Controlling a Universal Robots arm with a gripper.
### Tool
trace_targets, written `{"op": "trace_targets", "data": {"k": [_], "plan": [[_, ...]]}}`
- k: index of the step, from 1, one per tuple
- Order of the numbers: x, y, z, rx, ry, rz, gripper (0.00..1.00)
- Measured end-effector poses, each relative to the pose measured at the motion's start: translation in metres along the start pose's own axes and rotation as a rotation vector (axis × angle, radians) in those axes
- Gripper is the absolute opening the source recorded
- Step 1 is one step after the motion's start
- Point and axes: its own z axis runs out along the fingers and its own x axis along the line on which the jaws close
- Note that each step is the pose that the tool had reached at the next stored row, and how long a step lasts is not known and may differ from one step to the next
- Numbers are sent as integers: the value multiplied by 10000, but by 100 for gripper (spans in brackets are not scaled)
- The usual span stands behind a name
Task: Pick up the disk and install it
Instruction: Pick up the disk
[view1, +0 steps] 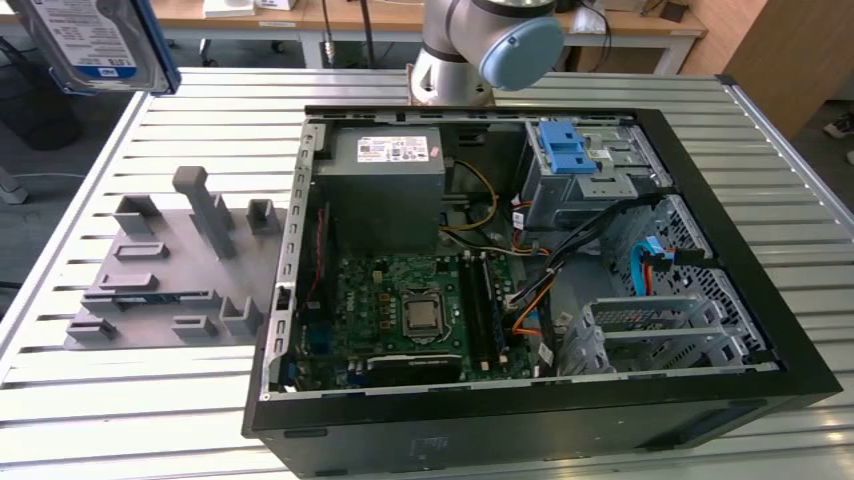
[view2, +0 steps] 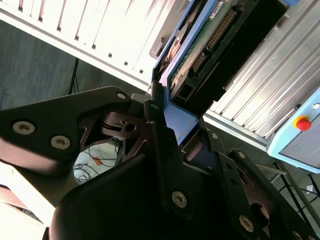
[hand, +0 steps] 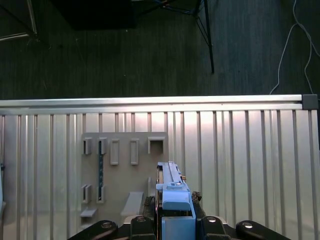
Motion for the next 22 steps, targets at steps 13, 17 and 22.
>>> {"op": "trace_targets", "data": {"k": [13, 17, 22], "plan": [[-2, -58, -3, -1, 0, 0, 36], [-3, -83, -3, -1, 0, -1, 36], [-4, -118, -5, -1, 0, 0, 36]]}}
